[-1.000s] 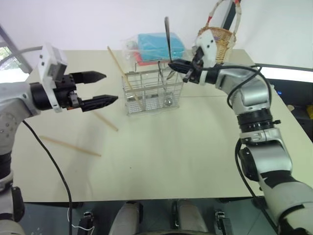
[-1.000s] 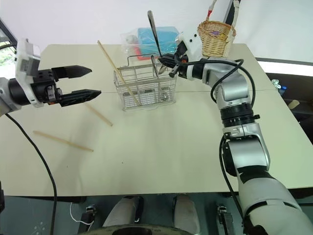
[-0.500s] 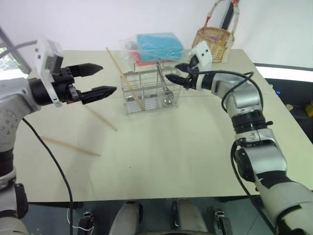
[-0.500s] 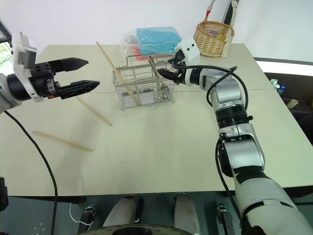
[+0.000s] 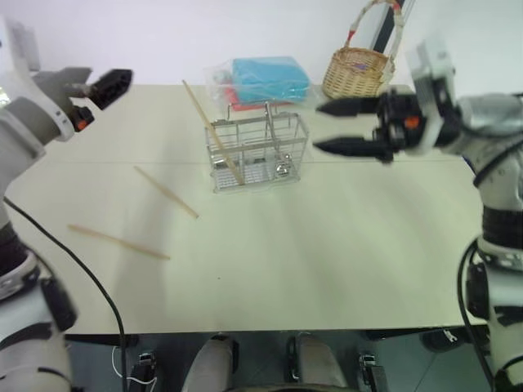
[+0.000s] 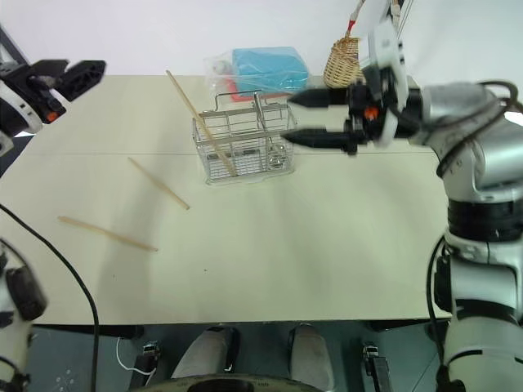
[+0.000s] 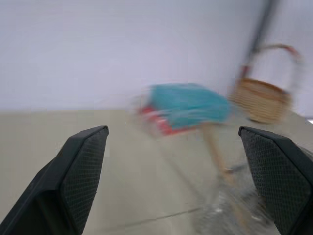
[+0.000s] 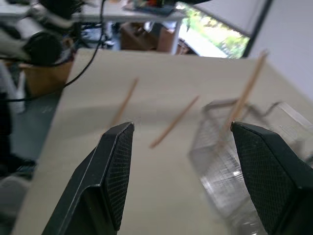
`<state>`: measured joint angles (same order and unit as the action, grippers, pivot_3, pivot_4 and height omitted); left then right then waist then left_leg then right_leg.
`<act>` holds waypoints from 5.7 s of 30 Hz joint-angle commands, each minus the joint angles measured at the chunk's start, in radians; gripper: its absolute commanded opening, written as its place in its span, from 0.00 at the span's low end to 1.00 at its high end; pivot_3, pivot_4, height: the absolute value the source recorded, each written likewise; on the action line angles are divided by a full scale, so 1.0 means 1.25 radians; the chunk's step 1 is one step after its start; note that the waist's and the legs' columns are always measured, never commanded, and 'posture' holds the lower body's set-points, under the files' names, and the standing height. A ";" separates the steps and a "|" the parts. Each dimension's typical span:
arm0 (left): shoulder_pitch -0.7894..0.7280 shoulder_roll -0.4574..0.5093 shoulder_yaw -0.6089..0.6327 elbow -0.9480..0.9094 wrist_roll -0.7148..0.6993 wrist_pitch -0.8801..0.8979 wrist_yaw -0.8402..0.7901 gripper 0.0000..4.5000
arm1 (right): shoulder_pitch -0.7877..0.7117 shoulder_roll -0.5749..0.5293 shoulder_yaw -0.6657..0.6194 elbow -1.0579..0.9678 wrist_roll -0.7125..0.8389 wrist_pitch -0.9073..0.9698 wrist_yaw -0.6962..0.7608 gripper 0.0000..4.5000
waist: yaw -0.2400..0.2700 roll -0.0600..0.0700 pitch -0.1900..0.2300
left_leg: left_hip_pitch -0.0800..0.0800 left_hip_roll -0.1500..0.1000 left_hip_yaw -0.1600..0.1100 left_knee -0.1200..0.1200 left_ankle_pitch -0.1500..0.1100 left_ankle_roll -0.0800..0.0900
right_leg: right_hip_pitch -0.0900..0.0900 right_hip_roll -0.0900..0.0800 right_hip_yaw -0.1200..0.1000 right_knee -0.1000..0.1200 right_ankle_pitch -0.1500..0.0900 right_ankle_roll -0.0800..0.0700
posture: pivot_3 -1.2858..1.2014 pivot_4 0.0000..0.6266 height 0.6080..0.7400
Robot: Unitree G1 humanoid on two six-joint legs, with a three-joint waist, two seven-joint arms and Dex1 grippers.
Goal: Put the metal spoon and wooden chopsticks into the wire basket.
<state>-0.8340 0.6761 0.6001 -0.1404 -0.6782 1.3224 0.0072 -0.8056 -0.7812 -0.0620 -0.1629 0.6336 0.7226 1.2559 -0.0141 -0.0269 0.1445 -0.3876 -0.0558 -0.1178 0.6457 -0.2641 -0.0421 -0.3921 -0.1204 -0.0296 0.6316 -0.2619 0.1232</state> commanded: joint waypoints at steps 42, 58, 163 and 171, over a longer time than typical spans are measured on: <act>-0.089 -0.371 0.339 0.173 0.544 0.056 0.428 0.01 | 0.267 -0.046 -0.104 -0.295 0.250 0.090 -0.233 0.73 | 0.022 -0.009 -0.001 | -0.003 -0.001 0.001 0.001 -0.001 -0.005 | -0.002 -0.003 -0.001 -0.001 0.002 0.002 | 0.52 0.24 0.40; -0.453 -0.133 0.191 0.589 0.287 -0.598 0.024 0.01 | 0.287 -0.048 -0.117 -0.286 0.236 0.053 -0.253 0.73 | 0.040 -0.011 0.000 | -0.003 -0.001 0.002 0.001 -0.001 -0.004 | -0.001 -0.006 -0.003 -0.003 0.002 0.002 | 0.52 0.24 0.40; -0.570 -0.129 -0.011 0.984 0.217 -0.923 0.017 0.02 | 0.380 -0.010 -0.164 -0.319 0.252 0.025 -0.417 0.73 | 0.022 -0.011 0.002 | -0.004 -0.002 0.004 0.001 0.000 -0.001 | -0.003 -0.008 -0.003 -0.002 0.002 0.004 | 0.52 0.24 0.40; -0.630 -0.189 -0.042 0.926 0.153 -0.857 -0.158 0.02 | 0.401 -0.006 -0.171 -0.332 0.255 0.022 -0.434 0.73 | 0.023 -0.011 0.002 | -0.003 -0.003 0.003 0.002 -0.001 0.001 | -0.001 -0.010 -0.005 -0.001 0.002 0.005 | 0.52 0.24 0.40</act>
<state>-1.6018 0.4516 0.5774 1.0730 -0.4712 0.2330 -0.1449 -0.3021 -0.7831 -0.2428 -0.5457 0.9367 0.7590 0.7205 0.0142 -0.0411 0.1468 -0.3914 -0.0600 -0.1140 0.6483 -0.2649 -0.0409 -0.3929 -0.1324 -0.0367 0.6299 -0.2593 0.1293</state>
